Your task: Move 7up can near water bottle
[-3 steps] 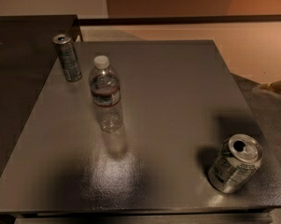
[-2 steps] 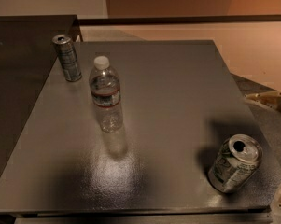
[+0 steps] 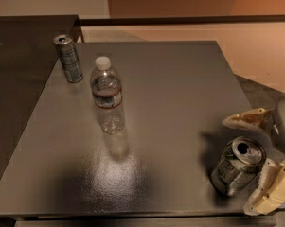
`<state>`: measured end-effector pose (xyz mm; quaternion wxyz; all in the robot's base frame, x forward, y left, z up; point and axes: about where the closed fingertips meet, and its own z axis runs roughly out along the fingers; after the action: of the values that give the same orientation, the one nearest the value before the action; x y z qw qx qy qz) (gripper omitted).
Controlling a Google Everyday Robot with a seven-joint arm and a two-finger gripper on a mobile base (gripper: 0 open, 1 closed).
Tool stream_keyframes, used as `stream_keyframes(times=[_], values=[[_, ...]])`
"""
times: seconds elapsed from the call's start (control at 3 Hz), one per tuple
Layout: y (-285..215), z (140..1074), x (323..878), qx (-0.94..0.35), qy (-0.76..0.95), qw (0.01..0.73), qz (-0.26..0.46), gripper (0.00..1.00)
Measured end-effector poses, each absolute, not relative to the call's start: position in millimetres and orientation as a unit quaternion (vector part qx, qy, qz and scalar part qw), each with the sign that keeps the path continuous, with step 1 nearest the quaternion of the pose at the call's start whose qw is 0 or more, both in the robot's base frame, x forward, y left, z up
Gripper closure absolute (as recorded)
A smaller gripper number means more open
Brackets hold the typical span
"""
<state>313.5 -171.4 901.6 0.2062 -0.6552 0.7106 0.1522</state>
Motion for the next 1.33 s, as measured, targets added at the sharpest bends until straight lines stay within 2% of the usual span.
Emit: stream_keyframes(times=[1.0,1.33], values=[[-160,922,322,-0.639,0.715,0.24,0.153,0.88],[-146,947,343,-0.63,0.716,0.256,0.157,1.0]])
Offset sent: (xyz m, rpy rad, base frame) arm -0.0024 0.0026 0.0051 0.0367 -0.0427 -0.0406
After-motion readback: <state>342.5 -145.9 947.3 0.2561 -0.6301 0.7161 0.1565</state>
